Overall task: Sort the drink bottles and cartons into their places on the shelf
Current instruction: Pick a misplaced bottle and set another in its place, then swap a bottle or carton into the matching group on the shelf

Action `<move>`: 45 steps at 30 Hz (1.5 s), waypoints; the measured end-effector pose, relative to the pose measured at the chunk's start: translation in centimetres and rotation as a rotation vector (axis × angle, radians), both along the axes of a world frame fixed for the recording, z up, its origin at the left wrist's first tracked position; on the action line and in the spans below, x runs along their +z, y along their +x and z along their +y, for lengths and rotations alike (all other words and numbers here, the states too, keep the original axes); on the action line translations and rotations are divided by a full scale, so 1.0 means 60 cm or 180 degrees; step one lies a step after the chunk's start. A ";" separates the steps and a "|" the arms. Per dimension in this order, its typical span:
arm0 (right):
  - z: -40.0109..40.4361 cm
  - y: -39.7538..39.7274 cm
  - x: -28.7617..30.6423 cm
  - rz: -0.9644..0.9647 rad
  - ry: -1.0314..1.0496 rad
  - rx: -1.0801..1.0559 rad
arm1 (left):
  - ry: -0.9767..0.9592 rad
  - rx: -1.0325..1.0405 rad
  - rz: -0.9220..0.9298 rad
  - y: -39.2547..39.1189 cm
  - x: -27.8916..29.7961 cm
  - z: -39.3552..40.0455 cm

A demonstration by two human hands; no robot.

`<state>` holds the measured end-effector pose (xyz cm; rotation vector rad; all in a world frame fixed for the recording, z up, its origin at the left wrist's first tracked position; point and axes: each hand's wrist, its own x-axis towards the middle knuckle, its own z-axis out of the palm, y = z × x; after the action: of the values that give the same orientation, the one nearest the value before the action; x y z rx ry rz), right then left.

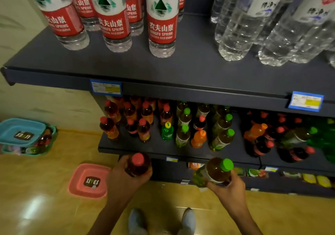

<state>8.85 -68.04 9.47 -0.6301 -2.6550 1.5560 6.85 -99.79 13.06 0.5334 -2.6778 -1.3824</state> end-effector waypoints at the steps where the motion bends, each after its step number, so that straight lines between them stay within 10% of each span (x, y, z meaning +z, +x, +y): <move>1: 0.009 -0.003 -0.008 -0.0036 0.0008 -0.0095 | 0.0030 -0.0001 -0.0023 -0.002 -0.001 0.005; 21: 0.305 -0.265 -0.233 -0.0198 0.0119 -0.0762 | 0.0374 0.0149 -0.0429 -0.004 -0.108 0.183; 31: 0.248 -0.159 -0.197 -0.0114 0.0142 -0.1353 | 0.0301 0.0015 -0.0288 -0.017 -0.088 0.159; 38: 0.074 -0.143 -0.181 -0.0430 0.0173 0.0270 | 0.0518 -0.0102 -0.0219 -0.032 -0.062 0.132; 45: 0.010 -0.280 -0.200 -0.0676 0.0121 0.0382 | 0.0376 -0.0137 -0.0121 -0.029 -0.073 0.119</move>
<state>-7.95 -67.42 -2.51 -0.6820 -2.9203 1.5426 5.13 -92.64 8.66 0.5200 -2.6646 -1.5653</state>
